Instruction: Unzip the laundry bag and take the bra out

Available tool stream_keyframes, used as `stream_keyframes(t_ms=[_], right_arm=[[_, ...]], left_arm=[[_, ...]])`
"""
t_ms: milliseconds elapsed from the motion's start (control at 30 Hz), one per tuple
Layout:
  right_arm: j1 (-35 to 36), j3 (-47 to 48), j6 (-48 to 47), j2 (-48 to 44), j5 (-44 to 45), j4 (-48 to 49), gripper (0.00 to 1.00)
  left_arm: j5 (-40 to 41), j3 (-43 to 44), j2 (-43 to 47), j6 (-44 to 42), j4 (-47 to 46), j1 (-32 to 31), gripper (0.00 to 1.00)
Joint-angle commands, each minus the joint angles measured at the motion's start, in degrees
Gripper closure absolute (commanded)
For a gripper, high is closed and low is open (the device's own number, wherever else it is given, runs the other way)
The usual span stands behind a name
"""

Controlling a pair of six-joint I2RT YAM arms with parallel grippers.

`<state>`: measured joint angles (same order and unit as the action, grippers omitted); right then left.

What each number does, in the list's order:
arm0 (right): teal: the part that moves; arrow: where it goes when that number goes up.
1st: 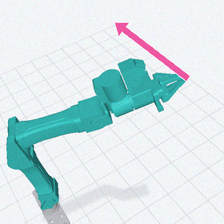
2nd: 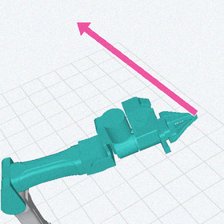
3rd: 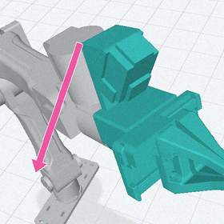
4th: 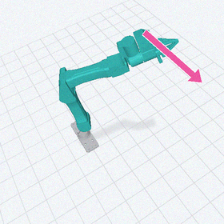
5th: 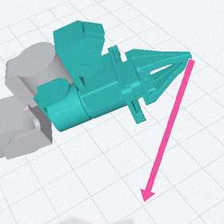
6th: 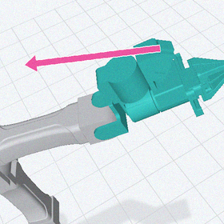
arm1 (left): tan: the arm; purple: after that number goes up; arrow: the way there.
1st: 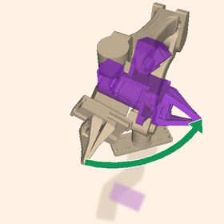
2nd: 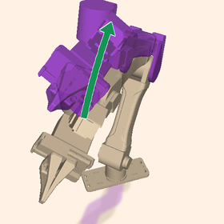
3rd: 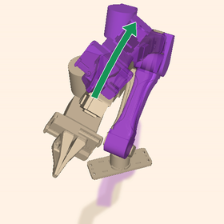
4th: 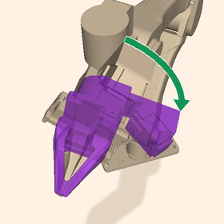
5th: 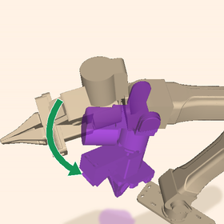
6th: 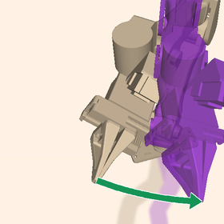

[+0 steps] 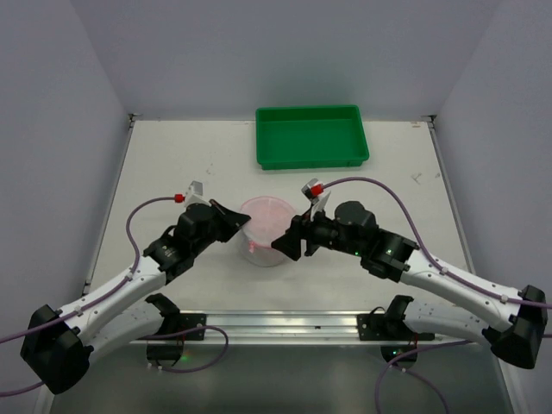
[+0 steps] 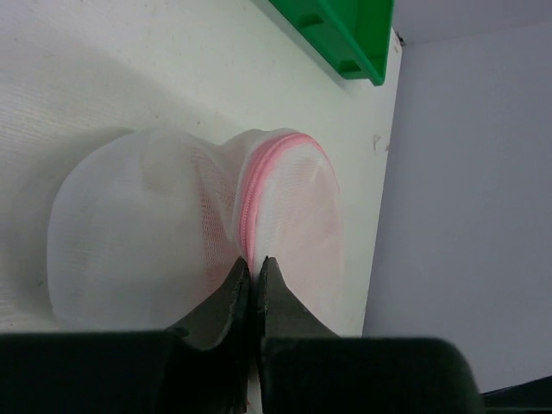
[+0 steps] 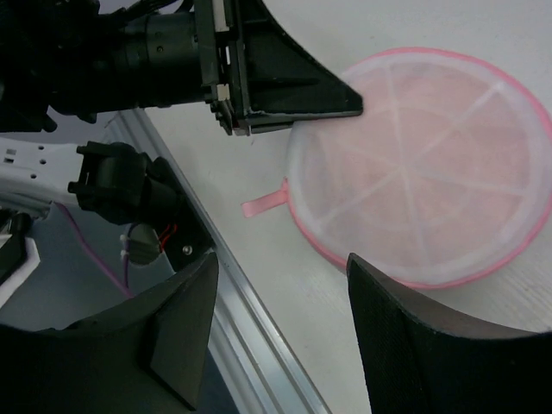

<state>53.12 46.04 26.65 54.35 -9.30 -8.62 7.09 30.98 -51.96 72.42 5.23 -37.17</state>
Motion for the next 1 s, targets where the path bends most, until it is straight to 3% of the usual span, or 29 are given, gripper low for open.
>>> stream_keyframes(t_ms=[0, 167, 300, 533, 700, 800, 833, 967], right_arm=[[5.3, 2.4, 2.7, 6.0, 9.0, 8.3, 0.37], [8.0, 2.2, 7.6, 13.0, 11.7, 11.0, 0.39], [8.0, -1.2, 15.0, 12.9, 14.5, 11.0, 0.38], [5.9, -5.1, 18.9, 14.4, 14.3, 10.5, 0.35], [1.6, -7.1, 16.0, 13.0, 12.3, 11.5, 0.34], [-2.2, -7.2, 12.8, 13.6, 8.8, 11.9, 0.34], [-3.4, -6.9, 12.0, 14.3, 7.6, 11.9, 0.34], [-3.8, -6.1, 7.5, 15.4, 7.4, 12.4, 0.34]], left_arm=[[6.5, -0.1, -0.1, 5.2, -0.8, -0.4, 1.0], [6.2, -2.1, 1.2, 4.9, 0.0, -0.4, 1.0], [6.3, -5.9, 4.6, 6.3, 0.6, -0.4, 1.0], [3.7, -11.4, 7.0, 5.6, -2.7, -0.4, 1.0], [-1.6, -11.6, 7.3, 0.5, -3.2, -0.4, 0.76], [-4.5, -12.1, 8.0, -1.8, -2.9, -0.4, 0.55], [-5.4, -12.1, 8.3, -3.3, -2.9, -0.4, 0.44], [-5.5, -9.2, 8.5, -10.1, 0.4, -0.3, 0.18]])
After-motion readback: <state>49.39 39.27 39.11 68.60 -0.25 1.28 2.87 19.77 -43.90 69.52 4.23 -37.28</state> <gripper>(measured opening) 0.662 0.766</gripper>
